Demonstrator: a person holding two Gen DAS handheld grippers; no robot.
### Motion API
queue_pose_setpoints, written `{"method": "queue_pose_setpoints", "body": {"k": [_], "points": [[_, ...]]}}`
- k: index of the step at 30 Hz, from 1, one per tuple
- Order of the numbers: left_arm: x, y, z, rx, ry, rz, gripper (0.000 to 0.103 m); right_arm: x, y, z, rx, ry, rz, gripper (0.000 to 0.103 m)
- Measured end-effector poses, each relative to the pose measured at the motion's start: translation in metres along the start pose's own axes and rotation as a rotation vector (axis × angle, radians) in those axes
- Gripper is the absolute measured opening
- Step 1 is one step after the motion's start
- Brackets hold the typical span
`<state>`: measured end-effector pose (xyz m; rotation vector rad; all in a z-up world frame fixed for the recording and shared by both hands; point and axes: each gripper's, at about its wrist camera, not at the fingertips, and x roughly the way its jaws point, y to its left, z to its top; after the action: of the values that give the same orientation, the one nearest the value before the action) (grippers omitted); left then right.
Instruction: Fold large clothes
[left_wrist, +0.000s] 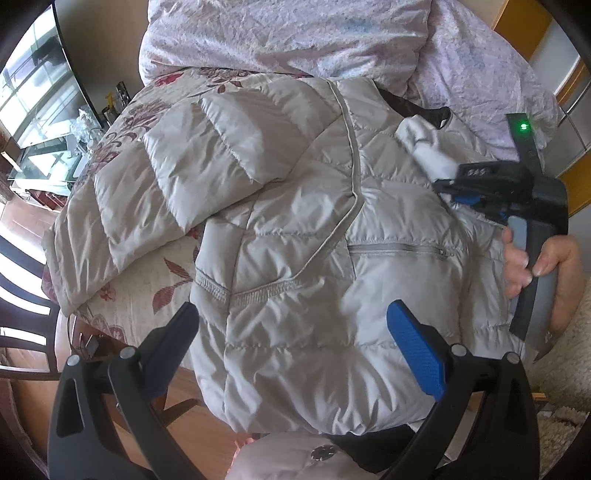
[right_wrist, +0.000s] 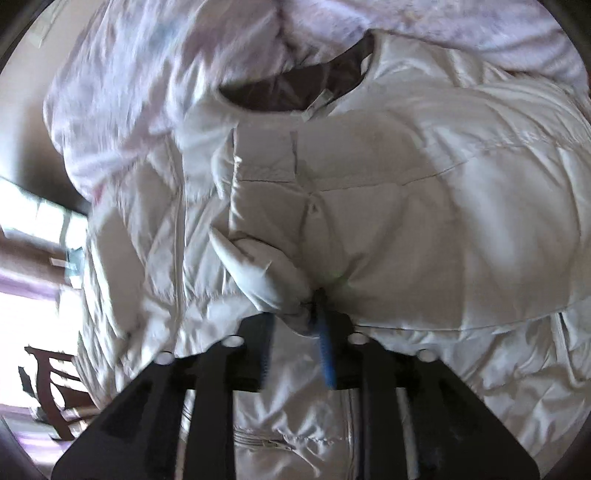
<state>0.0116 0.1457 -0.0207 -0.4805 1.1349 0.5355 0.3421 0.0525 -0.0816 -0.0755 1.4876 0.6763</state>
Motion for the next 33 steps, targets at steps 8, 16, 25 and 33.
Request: {"method": "queue_pose_setpoints", "body": {"k": [8, 16, 25, 33], "points": [[0.003, 0.006, 0.007, -0.022, -0.007, -0.023, 0.101, -0.029, 0.031, -0.011, -0.154, -0.104, 0.071, 0.054], [0.009, 0.014, 0.009, -0.051, 0.005, -0.031, 0.101, -0.036, -0.008, 0.019, 0.059, -0.184, 0.038, 0.051], [0.014, 0.037, 0.010, -0.125, 0.030, -0.025, 0.101, 0.019, 0.000, 0.026, 0.016, -0.041, -0.123, 0.052], [0.021, 0.069, 0.010, -0.238, 0.049, -0.006, 0.101, 0.045, 0.021, 0.034, -0.126, -0.001, -0.247, 0.053]]}}
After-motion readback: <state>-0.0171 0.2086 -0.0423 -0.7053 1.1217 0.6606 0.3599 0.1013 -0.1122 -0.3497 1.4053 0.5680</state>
